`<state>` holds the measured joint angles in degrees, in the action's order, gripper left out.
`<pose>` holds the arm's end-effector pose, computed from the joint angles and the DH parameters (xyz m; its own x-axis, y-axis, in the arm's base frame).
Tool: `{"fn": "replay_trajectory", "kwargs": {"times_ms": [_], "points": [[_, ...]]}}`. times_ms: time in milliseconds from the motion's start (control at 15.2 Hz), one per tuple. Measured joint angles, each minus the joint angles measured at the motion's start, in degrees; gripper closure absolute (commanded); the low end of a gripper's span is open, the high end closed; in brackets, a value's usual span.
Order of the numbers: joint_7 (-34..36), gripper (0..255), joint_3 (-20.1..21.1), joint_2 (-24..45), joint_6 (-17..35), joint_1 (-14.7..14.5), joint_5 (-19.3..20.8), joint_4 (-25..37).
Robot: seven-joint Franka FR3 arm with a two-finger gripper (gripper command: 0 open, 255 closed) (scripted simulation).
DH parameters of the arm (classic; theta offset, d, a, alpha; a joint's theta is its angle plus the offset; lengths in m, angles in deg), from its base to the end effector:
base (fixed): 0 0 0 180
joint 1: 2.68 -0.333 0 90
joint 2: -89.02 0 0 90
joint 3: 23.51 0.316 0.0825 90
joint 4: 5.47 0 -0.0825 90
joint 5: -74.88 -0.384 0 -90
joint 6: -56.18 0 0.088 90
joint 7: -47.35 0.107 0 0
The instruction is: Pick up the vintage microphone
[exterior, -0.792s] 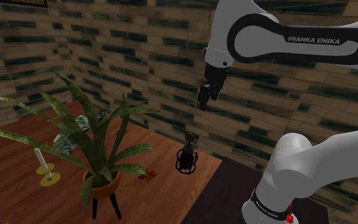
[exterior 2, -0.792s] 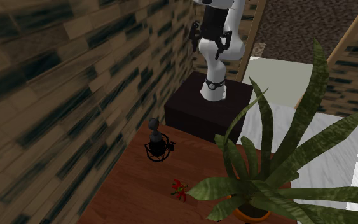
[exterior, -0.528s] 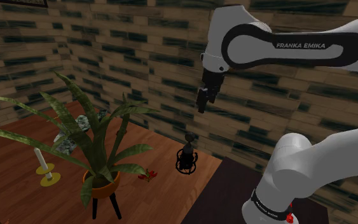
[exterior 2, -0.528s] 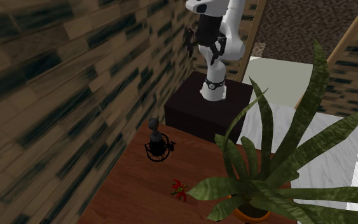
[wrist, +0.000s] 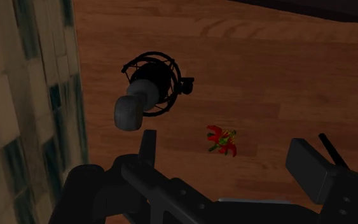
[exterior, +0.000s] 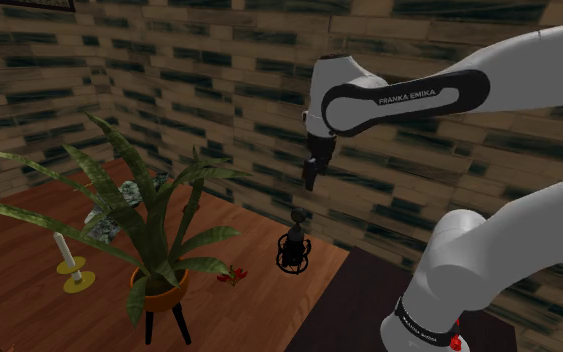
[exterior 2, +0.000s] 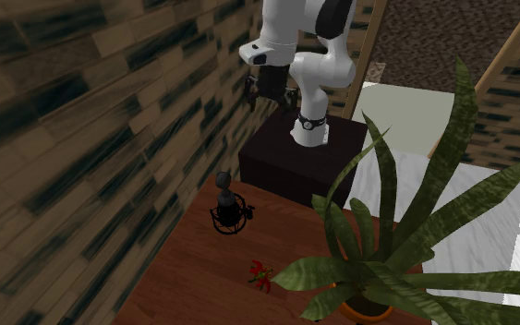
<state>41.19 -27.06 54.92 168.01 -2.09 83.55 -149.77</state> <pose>0.3698 -0.0380 0.4812 0.9949 0.1003 0.0139 0.0983 -0.9892 0.1091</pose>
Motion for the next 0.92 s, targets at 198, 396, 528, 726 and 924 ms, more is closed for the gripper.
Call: {"fn": "replay_trajectory", "kwargs": {"times_ms": [198, 396, 528, 726, 924], "points": [[-3.25, 0, -2.35, 6.03, 4.93, 0.62, 1.27, 0.25], [-6.44, 0, -4.44, 11.55, 9.19, 1.16, 2.23, 0.70], [-8.50, 0, -5.64, 15.74, 11.78, 1.39, 2.57, 1.66], [-11.38, 0, -7.13, 22.48, 15.83, 1.64, 2.66, 3.47], [-14.69, 0, -8.47, 30.21, 19.89, 2.04, 2.17, 6.29]]}}
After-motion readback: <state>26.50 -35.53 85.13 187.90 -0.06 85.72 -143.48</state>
